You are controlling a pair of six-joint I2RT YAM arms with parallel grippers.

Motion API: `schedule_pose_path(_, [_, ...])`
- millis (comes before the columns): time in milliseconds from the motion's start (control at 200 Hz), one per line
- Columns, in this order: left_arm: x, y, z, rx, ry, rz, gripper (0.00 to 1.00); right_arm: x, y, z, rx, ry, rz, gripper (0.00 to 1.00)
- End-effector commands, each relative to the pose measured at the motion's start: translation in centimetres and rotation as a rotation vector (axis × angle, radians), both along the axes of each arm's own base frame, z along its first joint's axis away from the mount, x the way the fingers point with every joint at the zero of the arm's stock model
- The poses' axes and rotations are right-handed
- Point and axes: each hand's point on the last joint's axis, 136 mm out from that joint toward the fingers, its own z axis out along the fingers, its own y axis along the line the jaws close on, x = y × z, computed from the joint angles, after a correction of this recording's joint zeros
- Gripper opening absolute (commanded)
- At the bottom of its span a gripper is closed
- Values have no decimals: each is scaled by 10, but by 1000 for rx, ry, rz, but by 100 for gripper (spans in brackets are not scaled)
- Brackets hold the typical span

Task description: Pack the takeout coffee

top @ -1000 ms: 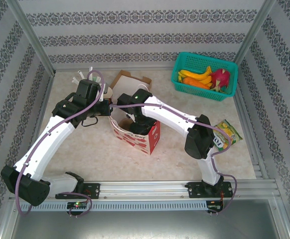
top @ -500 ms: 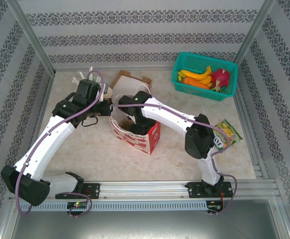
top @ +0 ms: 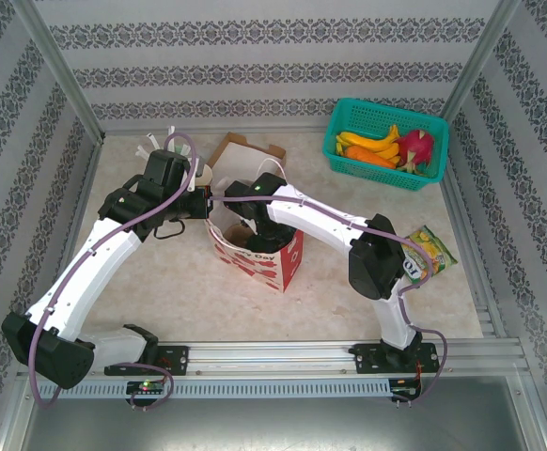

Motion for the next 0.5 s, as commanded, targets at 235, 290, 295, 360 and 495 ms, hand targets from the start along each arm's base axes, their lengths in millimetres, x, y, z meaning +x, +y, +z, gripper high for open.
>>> schedule_pose_path(235, [4,-5,9,-8,-33,-18,0,-4,-4,-7,-9,32,-5,52])
schedule_pose_path(290, [4,-5,9,-7,-32,-17,0,-4,-4,-8,-10,32,-6,52])
schedule_pose_path(295, [4,-5,9,-7,-32,-17,0,-4,-4,-8,-10,32,-5,52])
schedule_pose_path(360, [5,-5,9,-6,-31,-17,0,-5,-4,-8,-10,33,-4,52])
schedule_pose_path(495, [5,-5,9,-8,-32,-16,0,-4,-4,-8,-10,33,-6,52])
